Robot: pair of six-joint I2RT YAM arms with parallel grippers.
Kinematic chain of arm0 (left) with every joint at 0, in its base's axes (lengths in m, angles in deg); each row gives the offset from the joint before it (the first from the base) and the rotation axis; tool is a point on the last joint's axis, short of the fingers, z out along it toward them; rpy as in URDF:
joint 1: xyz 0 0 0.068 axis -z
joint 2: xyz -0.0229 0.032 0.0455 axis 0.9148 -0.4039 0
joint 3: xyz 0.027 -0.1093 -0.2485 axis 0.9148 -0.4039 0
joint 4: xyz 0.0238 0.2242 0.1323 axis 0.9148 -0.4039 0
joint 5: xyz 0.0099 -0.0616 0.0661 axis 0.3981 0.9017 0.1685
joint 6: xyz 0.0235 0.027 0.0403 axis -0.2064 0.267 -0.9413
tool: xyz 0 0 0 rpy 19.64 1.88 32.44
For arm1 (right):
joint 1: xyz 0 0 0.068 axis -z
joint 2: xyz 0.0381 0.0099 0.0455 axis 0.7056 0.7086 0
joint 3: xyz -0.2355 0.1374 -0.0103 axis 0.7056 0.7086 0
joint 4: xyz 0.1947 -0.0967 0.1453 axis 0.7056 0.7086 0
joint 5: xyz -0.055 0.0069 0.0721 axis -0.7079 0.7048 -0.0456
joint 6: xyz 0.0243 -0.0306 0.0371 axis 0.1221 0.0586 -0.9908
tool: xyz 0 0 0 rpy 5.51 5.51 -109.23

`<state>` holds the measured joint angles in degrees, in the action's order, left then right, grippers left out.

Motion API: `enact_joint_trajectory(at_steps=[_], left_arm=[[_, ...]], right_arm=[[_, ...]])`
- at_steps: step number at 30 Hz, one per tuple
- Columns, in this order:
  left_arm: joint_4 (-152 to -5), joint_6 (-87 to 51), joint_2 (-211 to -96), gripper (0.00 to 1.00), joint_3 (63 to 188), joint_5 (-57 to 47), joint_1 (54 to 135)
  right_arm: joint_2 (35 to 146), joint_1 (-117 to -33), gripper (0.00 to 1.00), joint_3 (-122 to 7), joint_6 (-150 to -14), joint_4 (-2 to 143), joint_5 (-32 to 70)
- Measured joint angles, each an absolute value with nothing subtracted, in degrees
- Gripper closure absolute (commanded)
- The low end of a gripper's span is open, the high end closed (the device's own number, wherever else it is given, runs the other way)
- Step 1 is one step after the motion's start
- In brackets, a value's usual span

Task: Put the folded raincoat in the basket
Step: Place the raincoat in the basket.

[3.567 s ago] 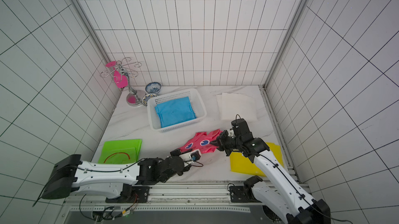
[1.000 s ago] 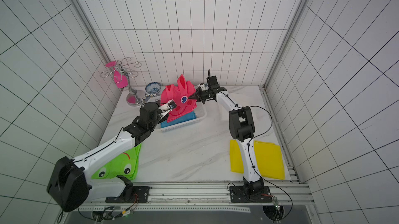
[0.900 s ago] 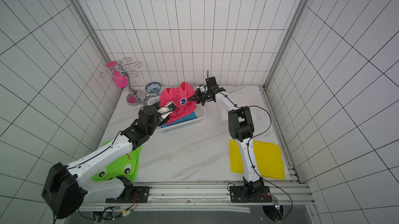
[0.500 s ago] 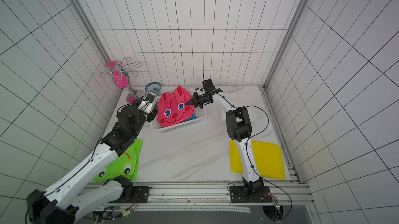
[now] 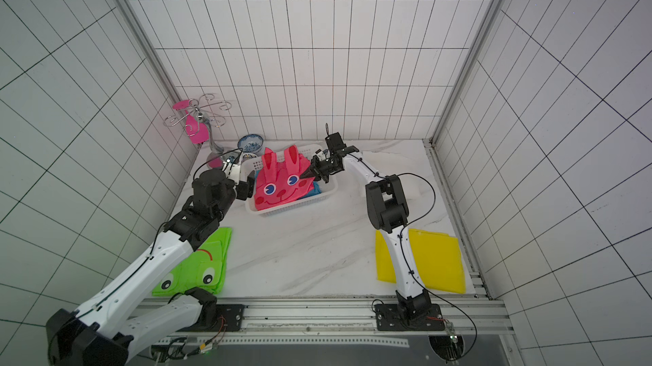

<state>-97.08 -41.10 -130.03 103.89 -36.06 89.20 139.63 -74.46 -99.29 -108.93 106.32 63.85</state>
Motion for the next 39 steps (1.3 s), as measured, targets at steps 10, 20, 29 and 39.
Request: enact_joint_trajectory(at_steps=[10,20,29,39], left_arm=[[-109.54,-16.33,-135.04,0.12,109.53,-38.71,88.92],[-115.84,-0.9,-136.74,0.12,107.12,-34.58,88.77],[-117.04,6.16,-142.82,0.15,105.46,-25.31,88.72],[-118.07,7.99,-148.07,0.18,105.57,-23.19,88.72]], right_arm=[[140.37,-72.51,0.62,-103.03,-100.21,117.36,55.37],[132.76,-73.26,0.61,-103.01,-92.47,126.91,34.62],[127.21,-74.13,0.52,-103.31,-85.92,133.68,26.12],[131.5,-80.71,0.62,-110.5,-78.44,146.25,22.67]])
